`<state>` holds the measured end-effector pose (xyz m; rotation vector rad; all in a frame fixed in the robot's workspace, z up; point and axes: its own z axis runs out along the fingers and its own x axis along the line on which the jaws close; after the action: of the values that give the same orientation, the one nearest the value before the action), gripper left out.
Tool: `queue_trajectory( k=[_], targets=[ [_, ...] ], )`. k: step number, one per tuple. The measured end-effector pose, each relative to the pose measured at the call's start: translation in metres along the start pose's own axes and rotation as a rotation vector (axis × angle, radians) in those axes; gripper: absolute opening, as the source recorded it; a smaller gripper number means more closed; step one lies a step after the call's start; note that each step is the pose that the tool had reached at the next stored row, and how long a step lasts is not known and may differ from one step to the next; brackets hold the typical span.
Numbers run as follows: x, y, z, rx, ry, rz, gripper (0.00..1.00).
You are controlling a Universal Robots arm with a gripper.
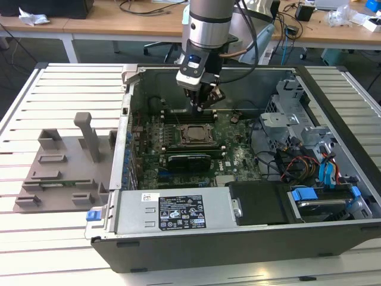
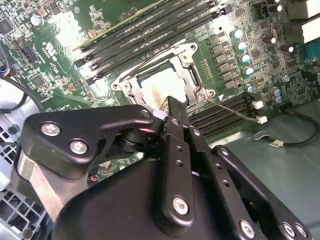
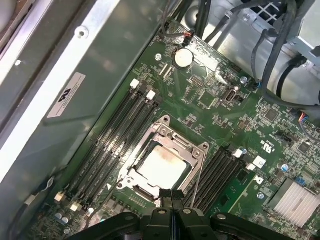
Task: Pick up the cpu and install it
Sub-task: 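Install the first cpu locking lever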
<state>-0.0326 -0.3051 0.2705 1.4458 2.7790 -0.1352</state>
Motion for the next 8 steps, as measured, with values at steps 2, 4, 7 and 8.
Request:
queue_trajectory(
  k=[2,4,7,8],
  targets=[
    [0.0000,0.0000,0.0000,-0.0008,-0.0013,-0.017,0.10],
    [0.0000,0.0000,0.0000,-0.0013,-0.0022,-0.030,0.10],
    [0.0000,0.0000,0.0000,-0.0021,-0.0035,-0.048,0.10],
    [0.0000,0.0000,0.0000,-0.0025,-0.0041,-0.056,0.10]
  ],
)
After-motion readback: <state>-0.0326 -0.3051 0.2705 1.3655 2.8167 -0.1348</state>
